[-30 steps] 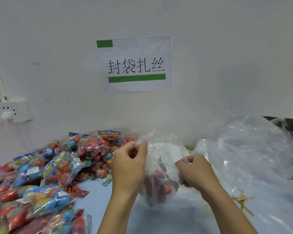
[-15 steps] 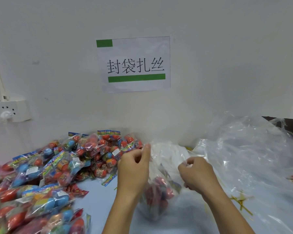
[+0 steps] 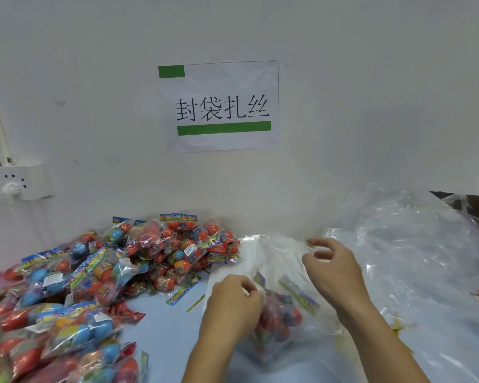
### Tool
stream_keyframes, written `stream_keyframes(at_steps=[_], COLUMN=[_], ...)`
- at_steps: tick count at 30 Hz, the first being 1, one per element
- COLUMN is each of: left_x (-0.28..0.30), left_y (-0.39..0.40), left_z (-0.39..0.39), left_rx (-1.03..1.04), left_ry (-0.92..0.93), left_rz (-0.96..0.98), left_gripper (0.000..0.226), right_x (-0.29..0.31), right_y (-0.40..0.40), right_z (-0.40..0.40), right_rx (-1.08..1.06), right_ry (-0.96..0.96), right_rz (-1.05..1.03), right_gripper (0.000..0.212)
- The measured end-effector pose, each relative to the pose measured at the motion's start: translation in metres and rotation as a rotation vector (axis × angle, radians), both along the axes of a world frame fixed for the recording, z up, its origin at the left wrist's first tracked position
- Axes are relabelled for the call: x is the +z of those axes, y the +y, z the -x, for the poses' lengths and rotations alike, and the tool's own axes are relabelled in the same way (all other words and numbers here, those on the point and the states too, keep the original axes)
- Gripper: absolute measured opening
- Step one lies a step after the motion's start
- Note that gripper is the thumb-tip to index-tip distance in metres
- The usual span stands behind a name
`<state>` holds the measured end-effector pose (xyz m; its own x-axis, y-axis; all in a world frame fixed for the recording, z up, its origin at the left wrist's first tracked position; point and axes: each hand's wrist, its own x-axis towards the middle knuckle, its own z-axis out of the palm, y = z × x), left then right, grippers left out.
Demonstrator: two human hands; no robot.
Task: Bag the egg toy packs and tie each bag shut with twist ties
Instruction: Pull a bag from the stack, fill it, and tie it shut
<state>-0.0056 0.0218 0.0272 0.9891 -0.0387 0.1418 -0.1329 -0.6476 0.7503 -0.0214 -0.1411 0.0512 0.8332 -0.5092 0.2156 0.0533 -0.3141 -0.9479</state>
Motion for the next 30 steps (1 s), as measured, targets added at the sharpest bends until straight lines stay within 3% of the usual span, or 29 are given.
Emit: stream_keyframes(at_steps=[5,8,10,12,15,18,21,26,28,30], left_x=[-0.005,-0.006,-0.009,-0.011,-0.014,-0.014,-0.014,-0.001,0.007,0.012], left_y=[-0.006,-0.009,-0.009,-0.007,-0.004,-0.002,-0.006,-0.011,-0.007,0.001], left_z=[-0.002,-0.005,-0.007,-0.010,-0.012,-0.011,-0.011,-0.038,-0.059,-0.081], left_rx=[0.016,0.026,0.022,0.027,0.155,0.280,0.345,0.239,0.209,0.180], left_ry=[-0.073,-0.078,-0.067,-0.054,-0.050,-0.130,-0.250,-0.355,-0.364,-0.372], left_rz=[0.017,0.056,0.088,0.149,0.378,0.563,0.488,0.270,0.131,-0.134], left_gripper=[0.026,0.030,0.028,0.022,0.020,0.020,0.022,0.025,0.018,0.029], right_x=[0.011,0.012,0.007,-0.006,-0.024,-0.028,-0.027,-0.028,-0.030,-0.031], right_y=[0.028,0.050,0.061,0.066,0.061,0.059,0.060,0.059,0.060,0.060], right_z=[0.008,0.011,0.010,0.005,-0.003,-0.005,-0.005,-0.008,-0.007,-0.007], right_rx=[-0.251,-0.059,0.150,0.289,0.317,0.308,0.278,0.257,0.255,0.269], right_ry=[-0.481,-0.650,-0.533,-0.294,-0.009,0.048,-0.005,-0.051,-0.062,-0.075], right_rz=[0.288,0.369,0.370,0.441,0.577,0.594,0.541,0.506,0.484,0.468], right_gripper=[0.028,0.029,0.033,0.037,0.040,0.045,0.043,0.040,0.040,0.040])
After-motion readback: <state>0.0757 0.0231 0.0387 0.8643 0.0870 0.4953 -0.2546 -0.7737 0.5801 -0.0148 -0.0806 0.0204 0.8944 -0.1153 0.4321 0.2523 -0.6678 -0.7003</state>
